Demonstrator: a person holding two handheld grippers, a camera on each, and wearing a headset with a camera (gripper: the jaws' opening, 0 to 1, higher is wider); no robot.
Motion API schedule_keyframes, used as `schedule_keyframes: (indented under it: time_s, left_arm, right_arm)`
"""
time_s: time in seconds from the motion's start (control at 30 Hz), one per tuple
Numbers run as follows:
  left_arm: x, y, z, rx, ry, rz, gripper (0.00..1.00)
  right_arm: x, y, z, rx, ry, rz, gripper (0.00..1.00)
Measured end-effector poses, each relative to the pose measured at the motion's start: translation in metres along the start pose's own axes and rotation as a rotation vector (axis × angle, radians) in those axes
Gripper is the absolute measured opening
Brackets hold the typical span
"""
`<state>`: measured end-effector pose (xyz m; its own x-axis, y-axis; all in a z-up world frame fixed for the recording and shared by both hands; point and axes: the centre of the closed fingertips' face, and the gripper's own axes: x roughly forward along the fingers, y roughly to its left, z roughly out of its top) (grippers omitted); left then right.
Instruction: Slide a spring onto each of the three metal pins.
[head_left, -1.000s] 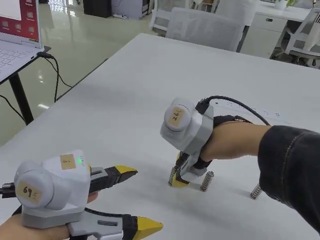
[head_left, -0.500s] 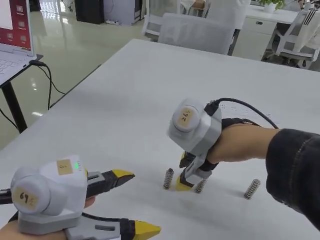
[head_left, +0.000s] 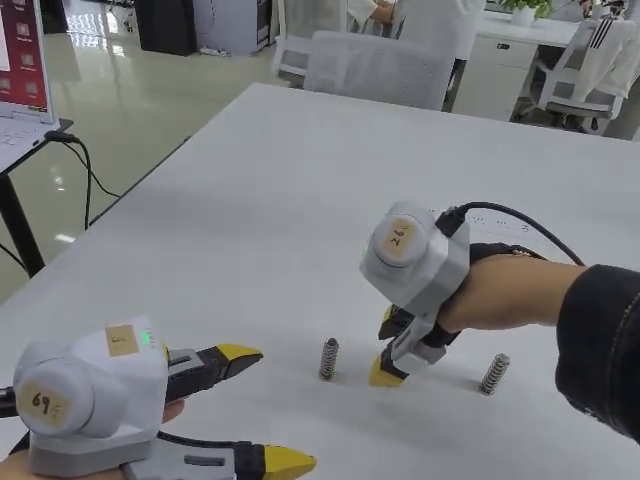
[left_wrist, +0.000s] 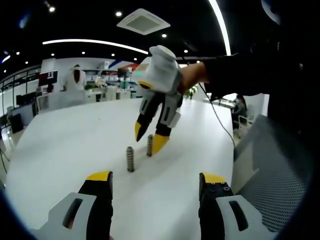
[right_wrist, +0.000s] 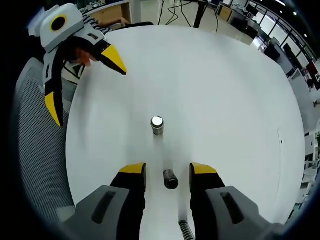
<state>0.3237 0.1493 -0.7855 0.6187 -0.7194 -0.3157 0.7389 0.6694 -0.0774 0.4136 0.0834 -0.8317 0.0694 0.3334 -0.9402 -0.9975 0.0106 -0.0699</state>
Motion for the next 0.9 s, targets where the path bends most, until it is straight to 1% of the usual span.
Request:
schedule_keyframes:
  time_s: [0.2,0.6,0.9]
  left_arm:
    - [0.001,0.002,0.001,0.002,0.001,0.003,0.66]
    - [0.003,0.001,0.002,0.01,0.003,-0.003,0.67]
    - [0.003,0.0,0.001,0.01,0.002,-0.003,0.67]
  right_arm:
    - [-0.005,-0.002,-0.013,0.03,-0.004,-0.013,0.33]
    - [-0.014,0.003,-0.026,0.079,-0.036,-0.035,0.33]
    - [-0.017,0.017,-0.036,0.121,-0.068,-0.04,0.33]
